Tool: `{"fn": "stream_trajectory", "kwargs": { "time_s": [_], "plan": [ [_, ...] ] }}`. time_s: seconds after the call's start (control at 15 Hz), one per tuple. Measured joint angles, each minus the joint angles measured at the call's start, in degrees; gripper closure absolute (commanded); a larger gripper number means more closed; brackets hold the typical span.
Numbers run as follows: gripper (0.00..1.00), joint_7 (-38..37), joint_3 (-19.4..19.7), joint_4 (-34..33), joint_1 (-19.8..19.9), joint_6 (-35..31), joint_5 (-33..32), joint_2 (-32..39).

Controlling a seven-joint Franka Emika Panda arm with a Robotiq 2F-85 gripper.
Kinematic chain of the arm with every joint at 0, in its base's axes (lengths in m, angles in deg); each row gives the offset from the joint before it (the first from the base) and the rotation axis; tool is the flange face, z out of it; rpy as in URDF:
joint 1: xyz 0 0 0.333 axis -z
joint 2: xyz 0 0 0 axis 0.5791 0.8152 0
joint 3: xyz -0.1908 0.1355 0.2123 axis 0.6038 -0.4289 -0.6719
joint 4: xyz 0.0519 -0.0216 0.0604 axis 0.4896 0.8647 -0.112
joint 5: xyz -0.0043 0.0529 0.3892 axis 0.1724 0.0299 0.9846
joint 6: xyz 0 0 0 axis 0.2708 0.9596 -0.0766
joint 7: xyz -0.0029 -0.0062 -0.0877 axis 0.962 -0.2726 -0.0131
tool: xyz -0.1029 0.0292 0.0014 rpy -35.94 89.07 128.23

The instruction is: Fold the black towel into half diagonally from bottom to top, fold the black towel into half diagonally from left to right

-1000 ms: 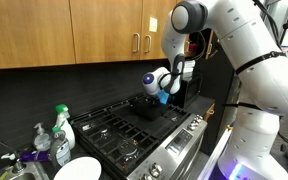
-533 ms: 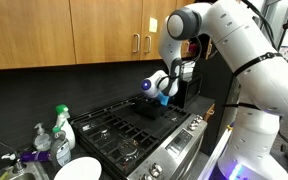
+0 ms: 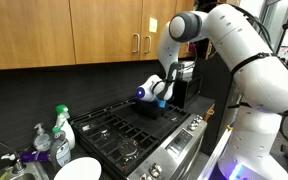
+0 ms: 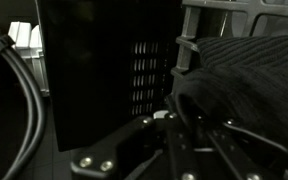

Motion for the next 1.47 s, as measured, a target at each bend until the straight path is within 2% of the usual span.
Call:
{"fn": "stream_trajectory", "kwargs": {
  "time_s": [0.27, 0.4, 0.47, 0.6, 0.73, 1.0, 1.47],
  "plan": [
    [0.69, 0.0, -2.4, -0.2, 2.0, 1.0, -0.1, 0.1],
    [0.68, 0.0, -2.4, -0.2, 2.1, 1.0, -0.1, 0.1],
    [0.43, 0.0, -2.4, -0.2, 2.1, 1.0, -0.1, 0.1],
    [0.38, 0.0, -2.7, -0.2, 2.3, 1.1, -0.1, 0.1],
    [0.26, 0.0, -4.3, -0.1, 3.5, 0.0, -0.1, 0.0],
    [0.01, -0.1, -6.7, 2.3, 5.8, -7.1, -2.7, -2.5],
    [0.00, -3.8, -8.2, 8.3, 7.5, -14.0, -12.3, -8.3]
  ]
}}
